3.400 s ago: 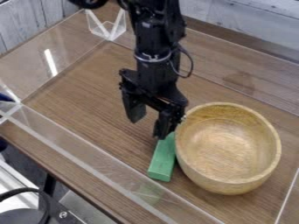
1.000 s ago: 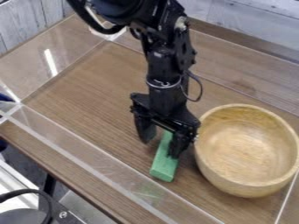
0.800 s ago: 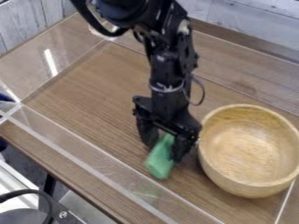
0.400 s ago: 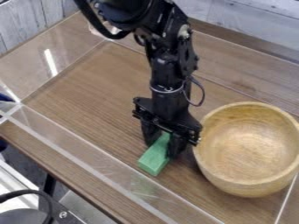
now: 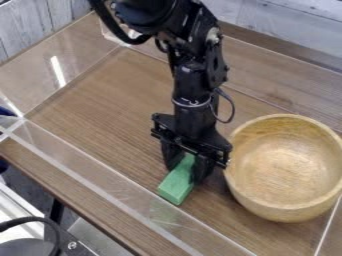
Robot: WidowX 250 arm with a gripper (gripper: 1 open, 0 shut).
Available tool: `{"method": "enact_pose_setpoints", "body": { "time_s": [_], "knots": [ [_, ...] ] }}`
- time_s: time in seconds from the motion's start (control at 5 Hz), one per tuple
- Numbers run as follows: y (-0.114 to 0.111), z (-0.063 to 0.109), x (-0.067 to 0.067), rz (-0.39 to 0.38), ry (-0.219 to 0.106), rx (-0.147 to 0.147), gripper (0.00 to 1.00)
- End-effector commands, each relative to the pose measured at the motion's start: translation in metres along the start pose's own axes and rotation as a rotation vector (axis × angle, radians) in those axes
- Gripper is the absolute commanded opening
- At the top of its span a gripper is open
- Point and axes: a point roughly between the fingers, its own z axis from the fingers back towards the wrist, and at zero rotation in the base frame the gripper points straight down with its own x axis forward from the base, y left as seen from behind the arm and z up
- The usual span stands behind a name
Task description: Put the green block in the brown bowl
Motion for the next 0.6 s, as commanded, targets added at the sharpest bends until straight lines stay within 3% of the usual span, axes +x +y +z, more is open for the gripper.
{"method": "enact_pose_setpoints", "body": {
  "time_s": [0.0,0.4],
  "knots": [
    [-0.002,0.019,0.009,-0.005,-0.054,0.003,0.00],
    [-0.007,0.040,0.013,-0.006,-0.066,0.002,0.00]
  ]
}}
